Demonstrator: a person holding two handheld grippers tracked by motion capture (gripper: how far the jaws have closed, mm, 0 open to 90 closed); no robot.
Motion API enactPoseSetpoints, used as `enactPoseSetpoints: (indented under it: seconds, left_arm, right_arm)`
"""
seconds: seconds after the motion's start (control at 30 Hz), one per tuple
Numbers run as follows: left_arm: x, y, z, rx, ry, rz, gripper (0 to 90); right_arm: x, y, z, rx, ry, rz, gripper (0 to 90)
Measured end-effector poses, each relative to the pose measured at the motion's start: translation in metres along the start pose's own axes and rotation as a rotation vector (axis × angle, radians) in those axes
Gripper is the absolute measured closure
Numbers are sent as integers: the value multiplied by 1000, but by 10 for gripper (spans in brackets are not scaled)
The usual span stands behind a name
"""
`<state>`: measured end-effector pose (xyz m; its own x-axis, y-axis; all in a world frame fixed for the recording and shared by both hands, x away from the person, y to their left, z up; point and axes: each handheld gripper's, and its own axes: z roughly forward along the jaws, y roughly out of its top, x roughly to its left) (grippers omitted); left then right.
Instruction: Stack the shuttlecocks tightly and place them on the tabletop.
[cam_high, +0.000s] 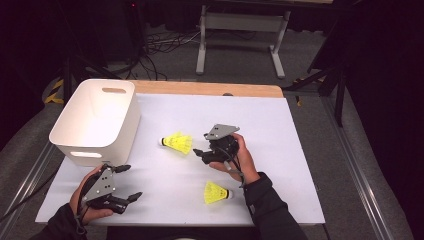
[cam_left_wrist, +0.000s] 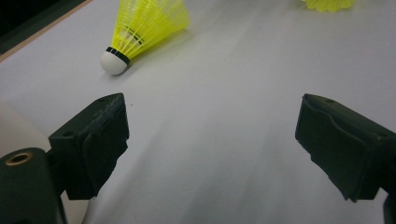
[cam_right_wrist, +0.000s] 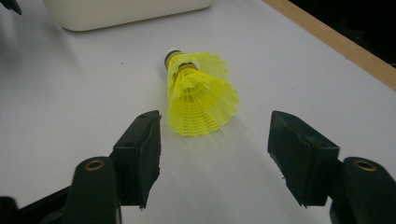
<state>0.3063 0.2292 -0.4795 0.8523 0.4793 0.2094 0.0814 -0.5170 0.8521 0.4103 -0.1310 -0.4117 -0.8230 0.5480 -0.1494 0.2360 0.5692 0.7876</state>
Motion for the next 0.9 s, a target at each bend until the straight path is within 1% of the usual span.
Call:
enactPoseSetpoints:
  seconds: [0.03, 0.13, 0.17, 0.23, 0.27, 0.33, 0.37, 0.4, 0.43, 0.5, 0.63, 0.7, 0.9]
  left_arm:
    - [0, 0, 0, 0, 0, 0, 106]
    - [0, 0, 0, -2, 2, -2, 106]
    - [0, 0, 0, -2, 1, -3, 106]
    - [0, 0, 0, 0, 3, 1, 106]
    - [0, 0, 0, 0, 3, 1, 106]
    - [0, 0, 0, 2, 2, 3, 106]
    - [0, 0, 0, 1, 3, 6, 106]
    - [-1, 0, 0, 1, 2, 2, 106]
    - [0, 0, -1, 1, 6, 9, 106]
    - [0, 0, 0, 0, 4, 5, 106]
    - [-1, 0, 0, 2, 3, 7, 106]
    - [0, 0, 0, 1, 4, 6, 106]
    - [-1, 0, 0, 1, 4, 4, 106]
  right_arm:
    - [0, 0, 0, 0, 0, 0, 353]
    - [1, -2, -6, -1, -28, -16, 305]
    - [3, -2, -12, -8, -55, -19, 259]
    - [3, -3, -17, -15, -59, -14, 228]
    - [3, -3, -17, -15, -59, -14, 228]
    - [4, -4, -22, -21, -71, -16, 196]
    - [5, -5, -27, -33, -85, -27, 179]
    - [5, -5, -27, -33, -85, -27, 179]
    - [7, -8, -31, -40, -101, -33, 149]
    - [7, -9, -33, -43, -105, -42, 146]
    - [9, -17, -42, -52, -132, -63, 138]
    - [9, -20, -45, -53, -144, -63, 138]
    - [9, -26, -52, -56, -156, -67, 138]
